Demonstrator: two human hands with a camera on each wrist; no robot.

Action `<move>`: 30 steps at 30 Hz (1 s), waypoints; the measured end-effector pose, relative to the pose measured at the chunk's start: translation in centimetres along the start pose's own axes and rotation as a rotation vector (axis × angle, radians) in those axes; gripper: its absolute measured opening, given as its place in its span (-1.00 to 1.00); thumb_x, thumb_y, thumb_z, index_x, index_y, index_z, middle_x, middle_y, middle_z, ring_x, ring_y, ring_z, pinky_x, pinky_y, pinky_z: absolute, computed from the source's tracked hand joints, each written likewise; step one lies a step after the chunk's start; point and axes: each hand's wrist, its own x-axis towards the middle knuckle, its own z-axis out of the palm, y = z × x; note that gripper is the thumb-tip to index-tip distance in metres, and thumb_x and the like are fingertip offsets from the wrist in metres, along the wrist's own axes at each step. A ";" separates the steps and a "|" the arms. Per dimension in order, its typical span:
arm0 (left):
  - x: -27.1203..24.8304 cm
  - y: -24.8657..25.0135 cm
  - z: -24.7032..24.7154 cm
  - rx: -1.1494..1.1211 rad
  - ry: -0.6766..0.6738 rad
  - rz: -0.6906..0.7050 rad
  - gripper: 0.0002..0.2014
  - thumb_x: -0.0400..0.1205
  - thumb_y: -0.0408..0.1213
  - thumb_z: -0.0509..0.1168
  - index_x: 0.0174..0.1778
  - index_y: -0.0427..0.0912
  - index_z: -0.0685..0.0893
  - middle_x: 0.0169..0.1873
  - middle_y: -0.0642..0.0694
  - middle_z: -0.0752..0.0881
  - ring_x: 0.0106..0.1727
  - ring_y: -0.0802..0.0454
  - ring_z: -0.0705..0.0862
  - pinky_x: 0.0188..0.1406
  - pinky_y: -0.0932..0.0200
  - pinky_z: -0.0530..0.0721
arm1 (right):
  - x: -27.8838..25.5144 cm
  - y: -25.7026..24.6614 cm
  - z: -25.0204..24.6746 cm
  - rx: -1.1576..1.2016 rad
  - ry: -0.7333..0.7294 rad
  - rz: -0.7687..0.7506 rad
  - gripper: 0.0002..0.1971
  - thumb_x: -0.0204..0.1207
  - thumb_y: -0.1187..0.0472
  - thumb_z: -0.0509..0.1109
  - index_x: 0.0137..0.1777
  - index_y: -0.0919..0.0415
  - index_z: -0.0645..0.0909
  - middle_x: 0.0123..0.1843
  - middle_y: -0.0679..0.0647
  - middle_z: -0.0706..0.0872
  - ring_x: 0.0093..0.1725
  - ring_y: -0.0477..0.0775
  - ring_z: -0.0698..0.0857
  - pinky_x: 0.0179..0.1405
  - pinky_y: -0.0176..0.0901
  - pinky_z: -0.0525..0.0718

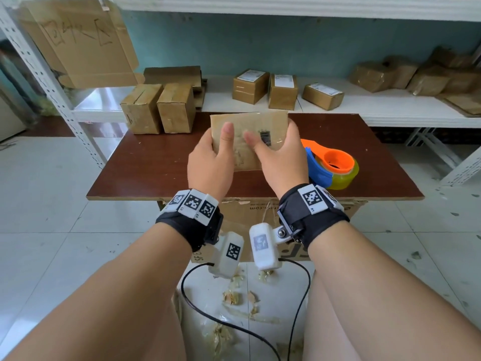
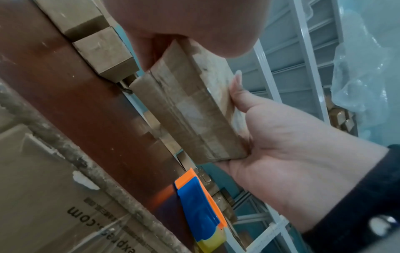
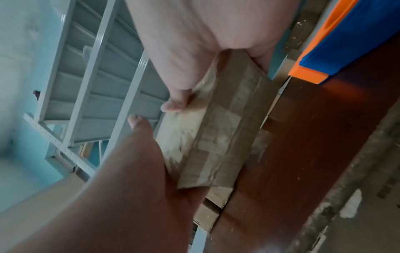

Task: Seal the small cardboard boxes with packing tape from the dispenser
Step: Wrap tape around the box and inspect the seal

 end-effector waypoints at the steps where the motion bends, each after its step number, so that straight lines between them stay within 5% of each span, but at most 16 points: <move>1: 0.0 0.1 0.1 0.002 0.003 -0.015 -0.58 0.83 0.29 0.11 -0.26 0.17 0.48 -0.38 0.20 0.58 -0.35 0.39 0.59 -0.37 0.45 0.42 | 0.1 0.2 0.2 -0.009 0.019 0.001 -0.39 0.53 -0.32 0.56 0.50 -0.13 0.55 0.23 -0.27 0.79 0.21 -0.19 0.76 0.28 -0.06 0.75; 4: 0.4 -0.4 0.4 -0.031 0.006 -0.067 -0.60 0.77 0.38 0.18 -0.11 0.15 0.62 -0.25 0.22 0.68 -0.23 0.37 0.63 -0.27 0.38 0.47 | 0.6 0.4 0.4 -0.005 0.037 0.010 -0.66 0.77 -0.19 0.30 0.40 -0.09 0.70 0.18 -0.23 0.83 0.21 -0.13 0.77 0.38 0.12 0.72; 7: 1.2 -1.6 0.0 -0.117 0.052 -0.226 -0.28 0.49 0.57 0.38 0.23 -0.02 0.68 0.01 0.16 0.76 0.01 0.25 0.75 -0.10 0.26 0.65 | 0.9 -0.2 -0.1 0.058 0.031 0.084 -0.47 0.76 -0.29 0.11 0.19 -0.03 0.85 0.04 -0.17 0.89 0.14 -0.04 0.81 0.34 0.19 0.73; 9: 1.8 -1.9 -0.3 -0.163 0.072 -0.344 -0.02 0.21 0.69 0.48 0.25 -0.09 0.70 0.05 0.06 0.81 0.04 0.10 0.82 0.06 0.09 0.81 | 0.7 -0.4 -0.4 0.065 -0.038 0.083 -0.48 0.68 -0.35 0.17 0.07 -0.06 0.88 -0.02 -0.17 0.90 0.12 -0.05 0.82 0.33 0.21 0.74; 11: 1.8 -1.7 -0.5 -0.179 0.073 -0.380 0.06 0.08 0.71 0.51 0.25 -0.10 0.70 0.07 0.04 0.82 0.04 0.07 0.83 0.14 0.00 0.85 | 0.2 -0.5 -0.5 0.010 -0.110 0.004 -0.50 0.62 -0.38 0.30 0.23 -0.07 0.85 0.05 -0.18 0.88 0.16 -0.09 0.80 0.35 0.20 0.73; 13: 1.9 -1.6 -0.4 -0.164 0.075 -0.355 -0.07 0.18 0.64 0.53 0.19 -0.06 0.68 0.05 0.06 0.80 0.03 0.10 0.82 0.08 0.06 0.83 | -0.2 -0.5 -0.4 -0.034 -0.130 -0.019 -0.31 0.45 -0.50 0.40 0.43 -0.07 0.70 0.21 -0.18 0.83 0.24 -0.12 0.77 0.35 0.13 0.74; 16: 1.6 -1.4 -0.1 -0.080 0.090 -0.209 -0.30 0.52 0.46 0.47 0.05 -0.21 0.69 -0.13 0.05 0.76 -0.16 0.14 0.71 -0.19 0.14 0.67 | -0.7 -0.8 -0.8 -0.096 -0.114 0.050 -0.14 0.27 -0.53 0.59 0.38 0.02 0.46 0.19 -0.18 0.74 0.16 -0.14 0.75 0.22 0.03 0.79; 19: 1.4 -1.2 0.0 -0.031 0.112 -0.097 -0.39 0.78 0.30 0.23 -0.27 -0.22 0.53 -0.38 0.00 0.57 -0.36 0.07 0.52 -0.30 0.05 0.49 | -0.4 -0.7 -1.7 -0.205 -0.044 0.097 -0.01 0.19 -0.50 0.68 0.35 0.10 0.29 0.21 -0.10 0.66 0.18 0.03 0.72 0.22 0.16 0.76; 21: 1.3 -0.8 0.2 -0.040 0.090 -0.104 -0.46 0.84 0.23 0.15 -0.27 -0.15 0.49 -0.37 0.06 0.56 -0.36 0.11 0.52 -0.27 0.08 0.48 | -0.1 -0.4 -2.0 -0.267 -0.020 0.116 0.01 0.22 -0.46 0.69 0.40 0.15 0.29 0.20 -0.05 0.62 0.17 0.11 0.67 0.23 0.22 0.74; 23: 0.8 -0.4 0.5 -0.061 0.008 -0.192 -0.46 0.76 0.37 0.21 0.01 -0.12 0.58 -0.14 0.10 0.67 -0.16 0.19 0.66 -0.15 0.09 0.62 | 0.1 -0.3 -1.9 -0.261 -0.019 0.078 -0.17 0.35 -0.36 0.69 0.35 0.11 0.36 0.12 -0.10 0.69 0.10 0.08 0.73 0.16 0.22 0.77; 26: -0.1 0.0 0.6 -0.174 -0.021 -0.288 -0.16 0.47 0.54 0.45 0.41 -0.04 0.49 0.15 0.09 0.70 0.13 0.16 0.76 0.17 0.02 0.80 | 0.3 0.1 -1.3 -0.233 -0.041 -0.032 -0.53 0.58 -0.21 0.56 0.30 0.00 0.50 0.05 -0.16 0.77 0.05 -0.01 0.78 0.09 0.19 0.79; 28: 0.2 -0.2 0.4 -0.269 0.060 -0.328 -0.03 0.31 0.50 0.60 0.45 -0.03 0.45 0.19 0.07 0.69 0.18 0.13 0.76 0.24 -0.03 0.82 | 0.3 0.2 -0.8 -0.178 -0.083 -0.114 -0.64 0.65 -0.16 0.47 0.33 -0.03 0.58 0.14 -0.15 0.81 0.13 -0.05 0.79 0.18 0.21 0.78; 30: 0.8 -0.3 0.1 -0.353 0.130 -0.391 0.01 0.20 0.44 0.69 0.40 -0.05 0.47 0.19 0.03 0.70 0.18 0.09 0.77 0.22 -0.05 0.84 | 0.5 0.5 -0.4 -0.175 -0.172 -0.160 -0.51 0.62 -0.12 0.46 0.52 -0.07 0.57 0.39 -0.12 0.76 0.34 -0.04 0.74 0.37 0.17 0.73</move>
